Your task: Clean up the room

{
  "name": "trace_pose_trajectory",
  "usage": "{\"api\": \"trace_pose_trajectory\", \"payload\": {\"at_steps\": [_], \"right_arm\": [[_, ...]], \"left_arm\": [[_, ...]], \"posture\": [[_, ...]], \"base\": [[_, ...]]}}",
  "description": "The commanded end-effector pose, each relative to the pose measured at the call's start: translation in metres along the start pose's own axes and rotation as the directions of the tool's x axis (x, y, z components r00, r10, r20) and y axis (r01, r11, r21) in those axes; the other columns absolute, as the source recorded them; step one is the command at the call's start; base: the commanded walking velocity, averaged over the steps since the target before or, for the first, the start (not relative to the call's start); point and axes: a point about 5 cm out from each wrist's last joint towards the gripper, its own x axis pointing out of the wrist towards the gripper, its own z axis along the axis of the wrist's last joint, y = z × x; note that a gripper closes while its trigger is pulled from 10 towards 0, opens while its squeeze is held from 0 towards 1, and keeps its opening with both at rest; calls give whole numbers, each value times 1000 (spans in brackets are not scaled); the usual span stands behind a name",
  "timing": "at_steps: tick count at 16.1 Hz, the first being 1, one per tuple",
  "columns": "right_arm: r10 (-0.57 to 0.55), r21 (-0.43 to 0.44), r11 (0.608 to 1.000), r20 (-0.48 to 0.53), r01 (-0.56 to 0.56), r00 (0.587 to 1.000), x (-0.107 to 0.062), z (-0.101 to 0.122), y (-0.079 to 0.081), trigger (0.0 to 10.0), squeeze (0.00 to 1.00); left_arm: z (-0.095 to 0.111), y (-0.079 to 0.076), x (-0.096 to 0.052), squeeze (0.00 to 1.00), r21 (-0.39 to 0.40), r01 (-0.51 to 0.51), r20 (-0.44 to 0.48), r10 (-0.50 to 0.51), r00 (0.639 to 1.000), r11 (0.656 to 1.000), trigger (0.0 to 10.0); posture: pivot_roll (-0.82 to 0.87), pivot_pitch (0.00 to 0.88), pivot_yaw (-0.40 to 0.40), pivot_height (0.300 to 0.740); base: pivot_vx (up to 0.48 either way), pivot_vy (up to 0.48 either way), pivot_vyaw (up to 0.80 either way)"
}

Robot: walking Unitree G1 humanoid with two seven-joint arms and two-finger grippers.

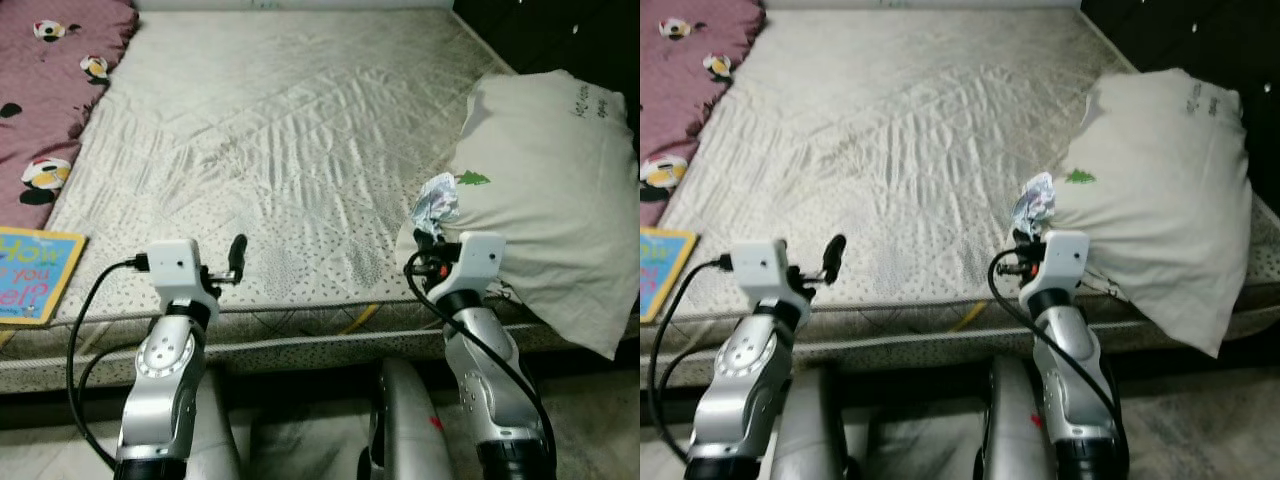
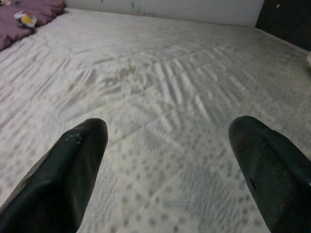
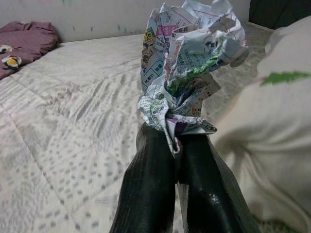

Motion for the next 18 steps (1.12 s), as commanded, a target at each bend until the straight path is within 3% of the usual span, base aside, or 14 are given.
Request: {"api": "trace_pose_trajectory", "payload": {"at_steps": [1,13,18], "right_arm": [[1,7,1000,30,-1,1000,2,9,-1,10000,0],[-17,13,1000,19,17,1000,0,7,-3,10000,0],[-25,9,1000,15,25,1000,-1,6,-4,10000,0]], "left_arm": [[-1,1,0,0,2,-2,-5,2,1000,1000,10000],[-6,1,0,0,12,-28,-34,28,999,1000,10000],[-6,1,-1,0,7,-29,-35,29,999,1000,10000]], "posture": [[-4,0,-37,608],[-4,4,-36,739],[-5,8,-35,740]], "base": [[0,0,0],[0,0,0],[0,0,0]]}}
